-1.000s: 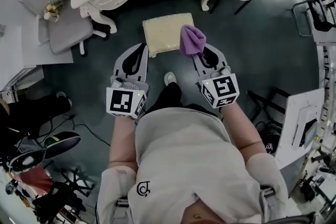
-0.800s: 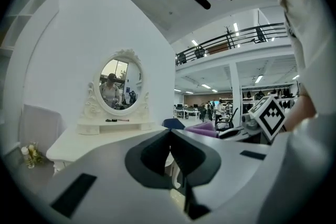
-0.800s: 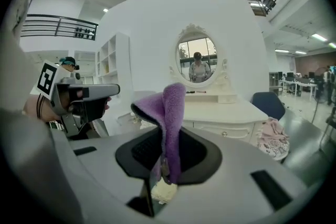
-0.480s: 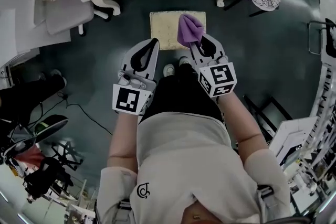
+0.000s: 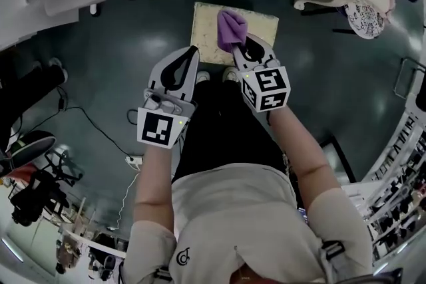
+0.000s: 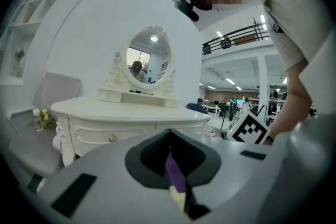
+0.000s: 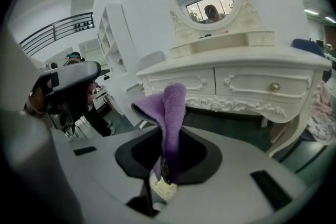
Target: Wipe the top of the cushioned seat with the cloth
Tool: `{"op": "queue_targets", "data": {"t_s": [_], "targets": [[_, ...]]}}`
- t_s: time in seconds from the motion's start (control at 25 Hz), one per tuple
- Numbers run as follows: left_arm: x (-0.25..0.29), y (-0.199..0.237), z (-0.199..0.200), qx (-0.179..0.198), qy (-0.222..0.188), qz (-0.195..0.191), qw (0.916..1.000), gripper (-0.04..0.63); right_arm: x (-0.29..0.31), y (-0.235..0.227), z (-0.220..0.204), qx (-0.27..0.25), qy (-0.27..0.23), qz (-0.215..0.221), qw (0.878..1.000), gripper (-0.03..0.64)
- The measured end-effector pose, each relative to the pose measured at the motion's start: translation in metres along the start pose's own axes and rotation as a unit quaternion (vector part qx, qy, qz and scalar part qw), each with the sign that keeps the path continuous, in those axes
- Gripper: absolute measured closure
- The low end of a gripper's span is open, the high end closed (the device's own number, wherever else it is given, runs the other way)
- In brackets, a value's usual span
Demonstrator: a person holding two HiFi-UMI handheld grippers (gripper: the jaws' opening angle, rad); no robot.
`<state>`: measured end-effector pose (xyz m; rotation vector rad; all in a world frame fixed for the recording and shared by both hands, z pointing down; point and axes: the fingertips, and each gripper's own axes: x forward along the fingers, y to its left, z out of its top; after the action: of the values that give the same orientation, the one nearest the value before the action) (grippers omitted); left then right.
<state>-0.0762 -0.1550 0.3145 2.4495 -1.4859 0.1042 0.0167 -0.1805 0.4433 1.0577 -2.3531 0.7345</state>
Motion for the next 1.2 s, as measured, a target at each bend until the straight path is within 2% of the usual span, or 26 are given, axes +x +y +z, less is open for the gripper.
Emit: {"op": "queue_targets", "data": {"t_s": [0.2,0.36,0.6,0.96,1.2], "targets": [[0.015,0.030,-0.045,-0.015,0.005,0.010,0.9998,0.583,0.061,-0.009,-0.047,0.015,0.048,0.008,0.999,0.540],[0.020,0.056,-0.087,-0.025,0.026,0.012,0.9993,0.583,0.105,-0.020,-0.076,0.023,0.060,-0.007,0.998,0.540],[0.027,0.093,-0.134,-0.029,0.034,-0.004,0.9990,0.583,0.166,-0.022,-0.121,0.073,0.079,-0.019,0.994,0.540],[0.020,0.113,-0.189,-0.047,0.059,-0.019,0.9970,0.583,0.220,-0.011,-0.144,0.078,0.091,-0.019,0.993,0.540],[0.030,0.098,-0.196,-0.056,0.064,-0.032,0.9958,0.583,0.224,-0.039,-0.152,0.065,0.129,-0.028,0.989,0.535]]}}
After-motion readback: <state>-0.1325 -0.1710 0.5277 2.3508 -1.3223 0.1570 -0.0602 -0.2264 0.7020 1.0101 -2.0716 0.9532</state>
